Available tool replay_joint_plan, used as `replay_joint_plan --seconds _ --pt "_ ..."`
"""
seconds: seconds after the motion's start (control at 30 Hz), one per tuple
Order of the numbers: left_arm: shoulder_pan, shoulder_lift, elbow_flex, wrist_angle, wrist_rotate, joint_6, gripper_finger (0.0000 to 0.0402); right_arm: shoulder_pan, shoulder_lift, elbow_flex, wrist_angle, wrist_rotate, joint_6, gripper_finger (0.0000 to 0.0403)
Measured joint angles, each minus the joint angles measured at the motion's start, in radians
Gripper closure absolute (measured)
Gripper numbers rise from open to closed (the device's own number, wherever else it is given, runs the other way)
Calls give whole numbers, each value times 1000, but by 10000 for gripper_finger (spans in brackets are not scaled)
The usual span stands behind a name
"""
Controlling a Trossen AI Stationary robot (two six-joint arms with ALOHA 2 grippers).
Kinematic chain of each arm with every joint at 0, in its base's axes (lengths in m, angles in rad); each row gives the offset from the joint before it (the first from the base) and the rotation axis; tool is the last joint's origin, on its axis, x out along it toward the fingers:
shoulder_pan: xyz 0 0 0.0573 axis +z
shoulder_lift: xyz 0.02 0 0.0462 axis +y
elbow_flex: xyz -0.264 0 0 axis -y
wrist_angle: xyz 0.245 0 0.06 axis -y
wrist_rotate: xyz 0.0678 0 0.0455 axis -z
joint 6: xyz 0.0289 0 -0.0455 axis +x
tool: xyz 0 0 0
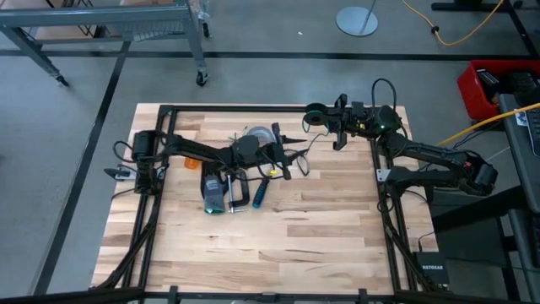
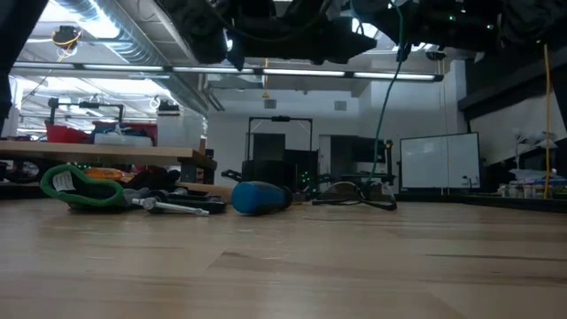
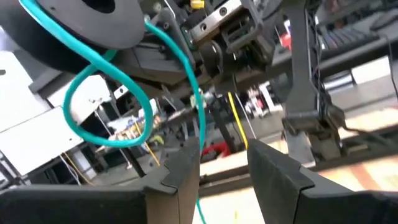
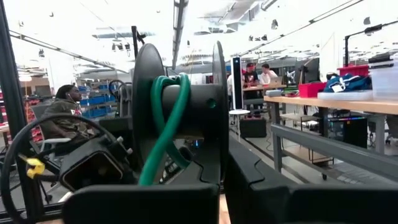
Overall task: Coil cords
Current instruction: Coil the wire in the cable spool
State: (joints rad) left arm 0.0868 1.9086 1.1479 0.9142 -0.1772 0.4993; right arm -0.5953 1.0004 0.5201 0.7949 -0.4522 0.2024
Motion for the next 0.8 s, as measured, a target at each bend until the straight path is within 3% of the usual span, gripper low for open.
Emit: replay_joint_plan --seconds 0.23,0.43,0.8 --pt "0 125 134 17 0 8 277 0 4 0 10 -2 0 401" --pt "7 205 237 17 -76 11 277 0 5 0 17 -10 1 401" --pt "24 229 267 19 -67 -6 277 0 5 0 18 -10 1 401"
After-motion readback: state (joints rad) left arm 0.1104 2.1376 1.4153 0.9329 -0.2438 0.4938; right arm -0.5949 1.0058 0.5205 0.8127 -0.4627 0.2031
